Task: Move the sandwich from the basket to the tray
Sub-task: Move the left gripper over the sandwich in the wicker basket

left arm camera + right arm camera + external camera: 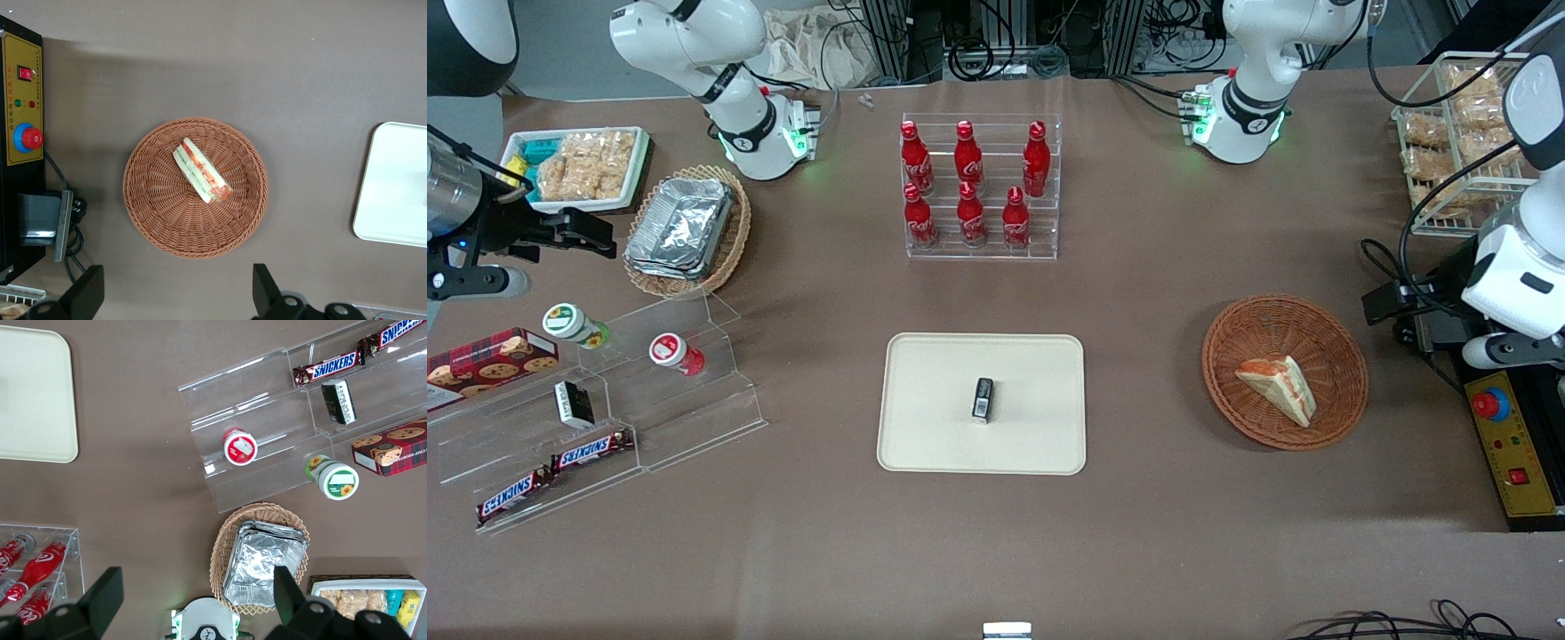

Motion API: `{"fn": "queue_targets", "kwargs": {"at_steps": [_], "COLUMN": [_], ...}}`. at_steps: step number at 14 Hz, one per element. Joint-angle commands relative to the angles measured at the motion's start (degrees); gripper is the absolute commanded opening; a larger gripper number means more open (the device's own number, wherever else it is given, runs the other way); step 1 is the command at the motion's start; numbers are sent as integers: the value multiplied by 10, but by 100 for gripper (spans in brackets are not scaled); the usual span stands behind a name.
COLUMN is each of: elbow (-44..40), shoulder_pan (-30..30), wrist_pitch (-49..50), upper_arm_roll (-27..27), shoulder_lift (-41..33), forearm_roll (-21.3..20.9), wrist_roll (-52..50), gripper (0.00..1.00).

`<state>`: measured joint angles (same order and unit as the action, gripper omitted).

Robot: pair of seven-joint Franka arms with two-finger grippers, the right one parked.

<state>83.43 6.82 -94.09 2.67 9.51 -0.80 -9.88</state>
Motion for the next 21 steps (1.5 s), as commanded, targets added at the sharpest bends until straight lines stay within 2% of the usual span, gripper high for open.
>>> {"fn": "queue_targets", "kwargs": {"at_steps": [1, 3, 5, 7, 14, 16, 19, 21], "elbow": [-19, -20, -30, -22, 19, 29, 107, 130], "shoulder_pan": [2, 0, -1, -1, 2, 2, 0, 0], "wrist_pitch": [6, 6, 8, 4, -44, -66, -156, -192], "upper_arm_roll": [1, 1, 3, 3, 2, 2, 4, 4], "shoulder_lift": [9, 16, 25, 29, 77, 93, 85, 88], "forearm_roll": [7, 11, 35, 31, 28, 29, 28, 28], "wrist_roll": [1, 5, 2, -18, -288, -304, -307, -308], "gripper": [100, 100, 100, 100, 98, 98, 98, 98]}}
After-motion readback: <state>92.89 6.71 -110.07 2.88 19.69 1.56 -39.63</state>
